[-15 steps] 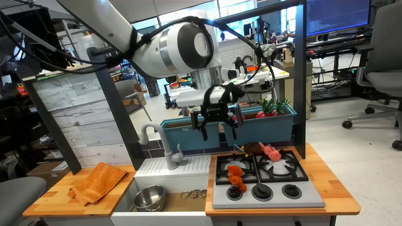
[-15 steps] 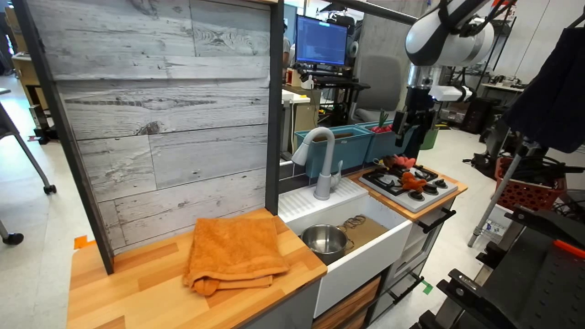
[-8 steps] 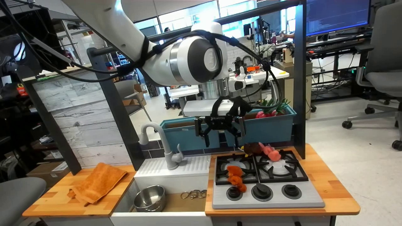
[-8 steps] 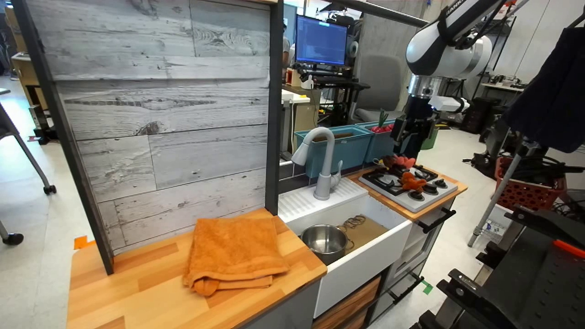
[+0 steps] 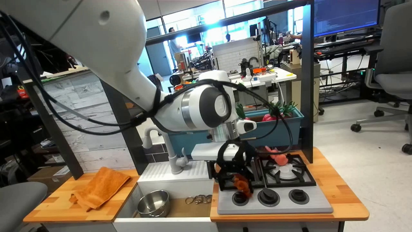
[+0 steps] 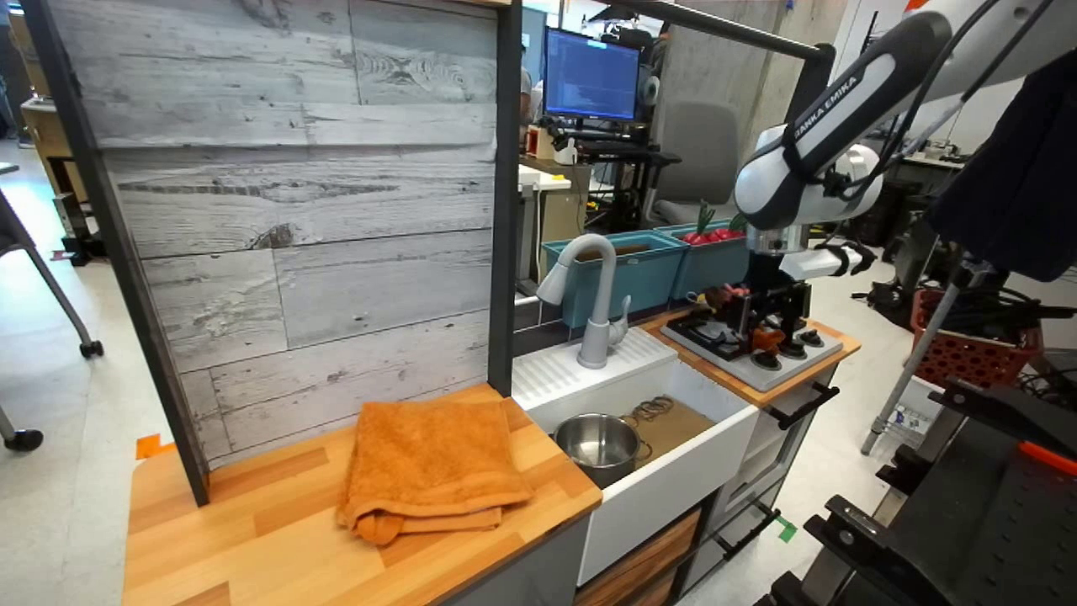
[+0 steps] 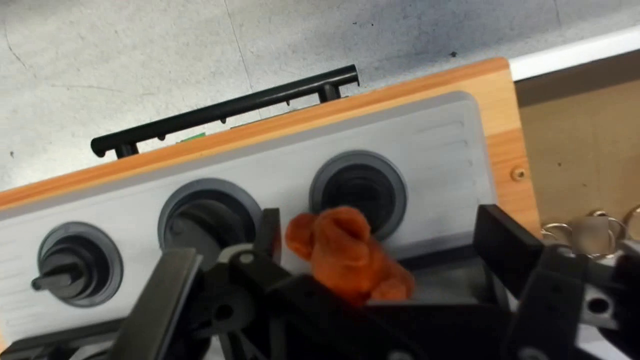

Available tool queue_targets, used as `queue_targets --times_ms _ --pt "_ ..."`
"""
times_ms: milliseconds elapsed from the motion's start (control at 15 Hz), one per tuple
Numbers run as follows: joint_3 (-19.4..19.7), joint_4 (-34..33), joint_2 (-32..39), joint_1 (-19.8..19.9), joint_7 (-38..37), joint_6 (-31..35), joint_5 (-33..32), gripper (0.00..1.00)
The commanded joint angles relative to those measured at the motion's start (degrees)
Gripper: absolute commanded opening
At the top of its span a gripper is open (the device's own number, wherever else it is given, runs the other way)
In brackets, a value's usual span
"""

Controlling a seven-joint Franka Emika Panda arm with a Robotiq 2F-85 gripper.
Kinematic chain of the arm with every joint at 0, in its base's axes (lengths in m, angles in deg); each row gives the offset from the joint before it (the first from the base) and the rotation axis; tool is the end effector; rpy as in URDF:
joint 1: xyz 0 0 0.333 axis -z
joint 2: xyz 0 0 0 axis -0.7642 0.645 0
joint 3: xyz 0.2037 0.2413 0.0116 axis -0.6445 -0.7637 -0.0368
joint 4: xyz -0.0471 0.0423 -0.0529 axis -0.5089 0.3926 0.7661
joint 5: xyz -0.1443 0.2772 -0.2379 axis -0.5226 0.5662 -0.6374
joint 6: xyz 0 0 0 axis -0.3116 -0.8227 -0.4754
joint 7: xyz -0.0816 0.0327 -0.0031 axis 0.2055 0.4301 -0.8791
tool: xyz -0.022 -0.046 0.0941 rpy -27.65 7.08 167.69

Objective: Wipe the left side of the counter with the orange towel, place the plush toys on the stove inside the silver pot in the sink

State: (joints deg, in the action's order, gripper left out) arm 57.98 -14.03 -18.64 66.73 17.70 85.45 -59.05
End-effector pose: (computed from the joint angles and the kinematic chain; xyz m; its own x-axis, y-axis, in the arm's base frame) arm 0.6442 -0.2765 0.0054 0.9567 -0.2269 -0.1823 -0.2077 -0.9710 0.1184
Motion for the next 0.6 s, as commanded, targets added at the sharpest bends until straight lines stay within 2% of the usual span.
queue_targets --times_ms 0,200,533 --pt "1.4 -6.0 5.3 -0.8 -2.5 0.6 -1.1 0.65" --pt "1.6 -7.0 5.8 -1.0 -2.0 1.0 -1.4 0.43" --pt "2.1 -2.6 2.9 -1.5 -0.5 5.1 -2.0 0.07"
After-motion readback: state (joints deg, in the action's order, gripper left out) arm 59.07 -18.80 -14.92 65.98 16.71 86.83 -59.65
